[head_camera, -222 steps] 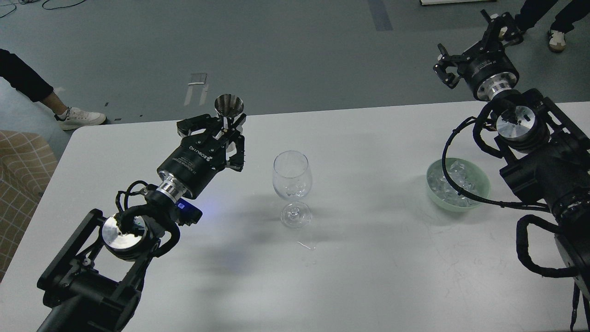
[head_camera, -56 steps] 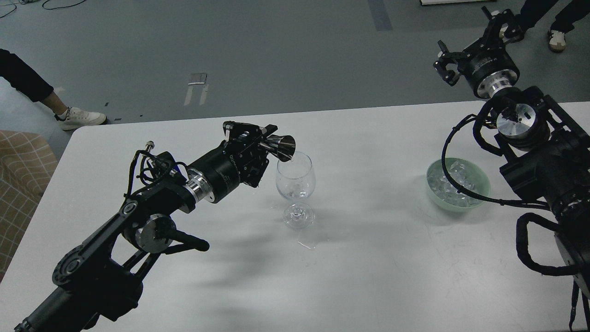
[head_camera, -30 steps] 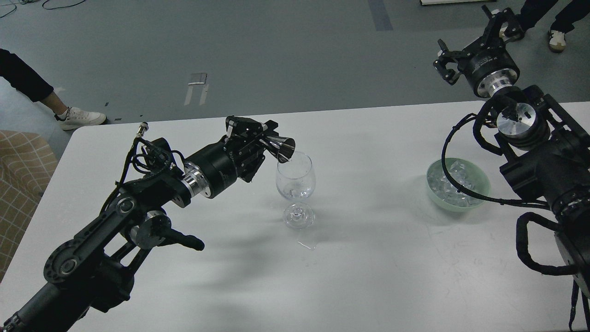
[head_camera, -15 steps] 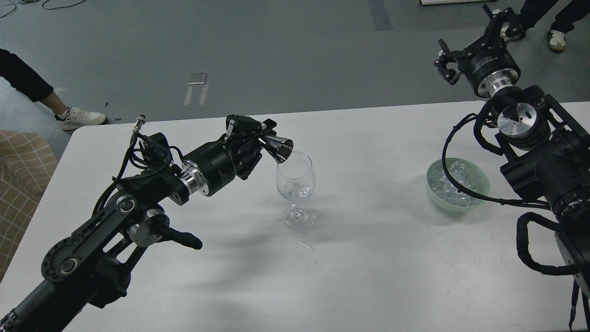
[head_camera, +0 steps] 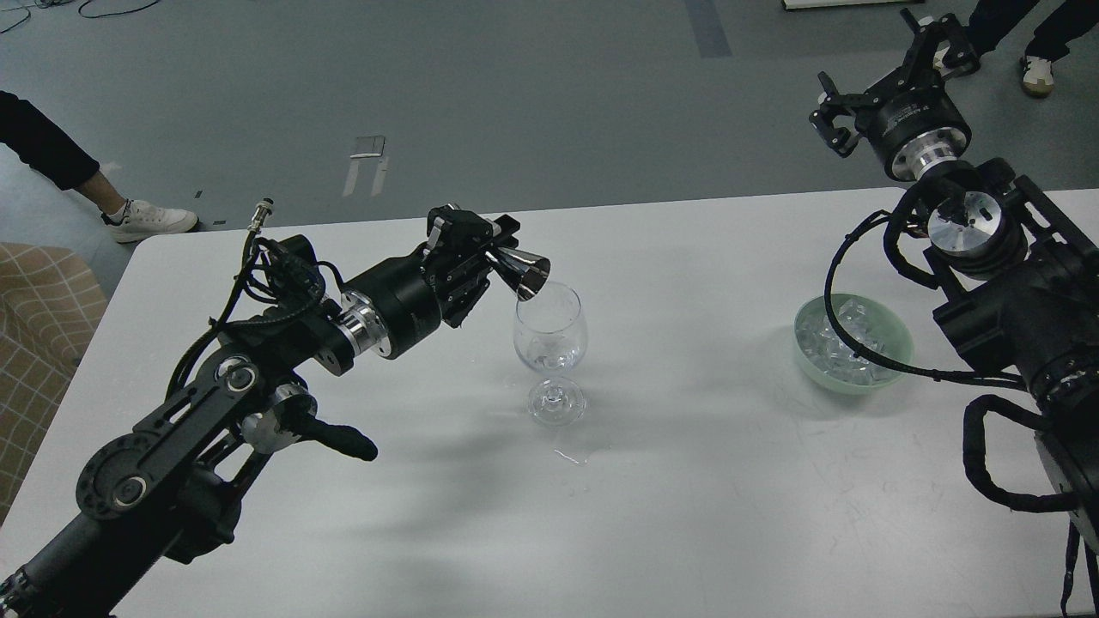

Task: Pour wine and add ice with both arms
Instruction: 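Tilt the jigger over the wine glass to pour with the left gripper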

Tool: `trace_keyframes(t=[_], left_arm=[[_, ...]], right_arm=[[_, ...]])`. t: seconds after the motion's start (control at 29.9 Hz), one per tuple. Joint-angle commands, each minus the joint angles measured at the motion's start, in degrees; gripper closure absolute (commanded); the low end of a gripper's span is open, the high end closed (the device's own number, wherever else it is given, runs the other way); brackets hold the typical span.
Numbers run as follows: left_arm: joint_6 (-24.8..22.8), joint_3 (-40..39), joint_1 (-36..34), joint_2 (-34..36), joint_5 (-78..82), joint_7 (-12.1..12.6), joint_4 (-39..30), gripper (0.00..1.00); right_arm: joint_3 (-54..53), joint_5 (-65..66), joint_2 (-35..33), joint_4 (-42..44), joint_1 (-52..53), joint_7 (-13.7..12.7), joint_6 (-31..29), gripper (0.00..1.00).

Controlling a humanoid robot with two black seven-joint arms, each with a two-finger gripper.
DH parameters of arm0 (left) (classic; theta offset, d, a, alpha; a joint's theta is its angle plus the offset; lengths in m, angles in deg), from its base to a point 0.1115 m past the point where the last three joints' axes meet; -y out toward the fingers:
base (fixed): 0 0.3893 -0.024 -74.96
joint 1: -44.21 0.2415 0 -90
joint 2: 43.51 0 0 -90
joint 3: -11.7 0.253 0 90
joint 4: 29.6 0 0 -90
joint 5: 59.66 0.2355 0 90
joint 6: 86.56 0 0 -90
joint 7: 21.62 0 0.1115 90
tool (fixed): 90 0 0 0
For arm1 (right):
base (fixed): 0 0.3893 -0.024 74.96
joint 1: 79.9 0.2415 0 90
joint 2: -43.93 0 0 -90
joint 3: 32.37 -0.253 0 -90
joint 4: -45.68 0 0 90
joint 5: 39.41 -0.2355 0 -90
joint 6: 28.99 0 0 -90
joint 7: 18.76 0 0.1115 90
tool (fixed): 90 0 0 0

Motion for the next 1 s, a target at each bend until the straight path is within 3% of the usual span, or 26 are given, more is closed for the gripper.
trace_keyframes(t=[0.0,0.97], left_arm=[[-0.1,0.2,0.0,0.3,0.1,0.1,-0.4,1.0],[-1.5,0.2,-1.9,2.8,7.1,0.7,-2.2,1.0]], right_arm=[[-0.1,0.0,-0.1,0.0,0.1,0.0,0.0,0.0],[-0.1,-0.1,-0.7,0.0,0.1,0.0,-0.3,0.0]])
